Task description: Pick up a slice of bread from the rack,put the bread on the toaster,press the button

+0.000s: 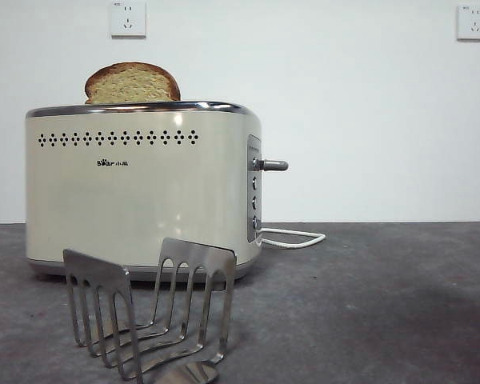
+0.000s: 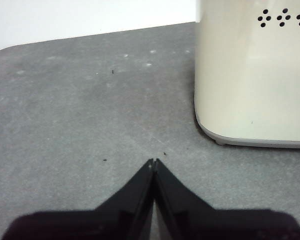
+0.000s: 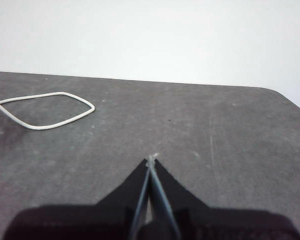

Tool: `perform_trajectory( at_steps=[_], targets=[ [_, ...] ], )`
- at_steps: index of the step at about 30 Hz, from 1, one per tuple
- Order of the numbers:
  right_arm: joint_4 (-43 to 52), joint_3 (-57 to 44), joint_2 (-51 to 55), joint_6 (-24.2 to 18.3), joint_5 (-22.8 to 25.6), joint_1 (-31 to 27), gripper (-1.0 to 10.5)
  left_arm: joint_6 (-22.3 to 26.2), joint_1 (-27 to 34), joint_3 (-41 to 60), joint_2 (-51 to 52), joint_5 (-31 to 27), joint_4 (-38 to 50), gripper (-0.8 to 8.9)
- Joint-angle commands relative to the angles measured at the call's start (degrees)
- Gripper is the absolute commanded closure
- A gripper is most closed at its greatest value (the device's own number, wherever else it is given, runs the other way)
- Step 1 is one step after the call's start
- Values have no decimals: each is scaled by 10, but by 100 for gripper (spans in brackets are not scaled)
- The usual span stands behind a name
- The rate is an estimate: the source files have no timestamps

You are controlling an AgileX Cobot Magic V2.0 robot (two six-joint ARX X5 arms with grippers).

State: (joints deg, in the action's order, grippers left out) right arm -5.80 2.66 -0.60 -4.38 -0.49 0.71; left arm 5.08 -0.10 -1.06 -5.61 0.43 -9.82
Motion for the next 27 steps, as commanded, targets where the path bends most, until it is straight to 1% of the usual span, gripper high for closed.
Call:
perform_trajectory(
  at_steps=[1,9,18,27],
  targets=[
    [4,-18,2,2,-2,-1,946,5,2,6,0,0,4,816],
    [-7,-18,2,3,-4,-15,946,5,2,6,0,0,4,817],
    [-48,-18,2,2,-4,-15,946,5,2,6,0,0,4,817],
    [-47,-18,2,2,1,-15,946,5,2,6,0,0,4,816]
  ],
)
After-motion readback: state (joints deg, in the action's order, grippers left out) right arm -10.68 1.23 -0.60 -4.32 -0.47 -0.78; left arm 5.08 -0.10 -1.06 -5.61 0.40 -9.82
